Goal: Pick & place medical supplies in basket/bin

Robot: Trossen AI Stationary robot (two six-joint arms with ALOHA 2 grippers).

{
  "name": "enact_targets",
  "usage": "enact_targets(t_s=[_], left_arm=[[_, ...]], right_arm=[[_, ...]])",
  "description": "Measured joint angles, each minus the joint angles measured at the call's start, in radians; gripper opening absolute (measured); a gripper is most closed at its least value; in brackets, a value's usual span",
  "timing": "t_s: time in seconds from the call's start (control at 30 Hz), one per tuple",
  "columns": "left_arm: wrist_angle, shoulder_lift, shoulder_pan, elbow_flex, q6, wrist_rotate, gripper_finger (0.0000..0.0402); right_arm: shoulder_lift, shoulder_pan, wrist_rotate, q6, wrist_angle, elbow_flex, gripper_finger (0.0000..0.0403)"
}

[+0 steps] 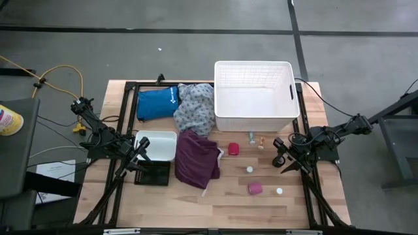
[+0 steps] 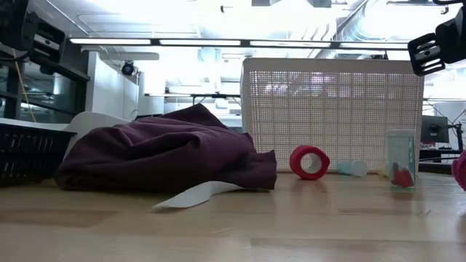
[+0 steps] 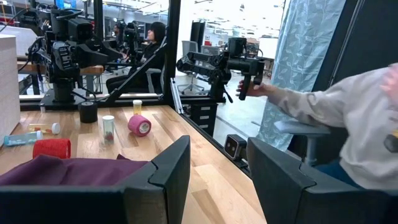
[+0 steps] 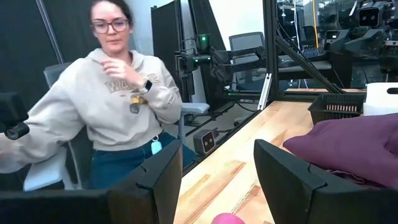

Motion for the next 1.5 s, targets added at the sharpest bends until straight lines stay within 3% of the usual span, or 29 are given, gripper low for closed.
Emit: enact_targets(t_s=[0.27, 1.5], left_arm=[[0.0, 0.0, 0.0, 0.0, 0.0, 0.0, 0.0153], [0.0, 0.0, 0.0, 0.0, 0.0, 0.0, 0.0153]], right_arm=[[0.0, 0.0, 0.052, 0.0, 0.012, 0.0, 0.0187], [0.0, 0.0, 0.039, 0.004, 0.02, 0.0, 0.0187]])
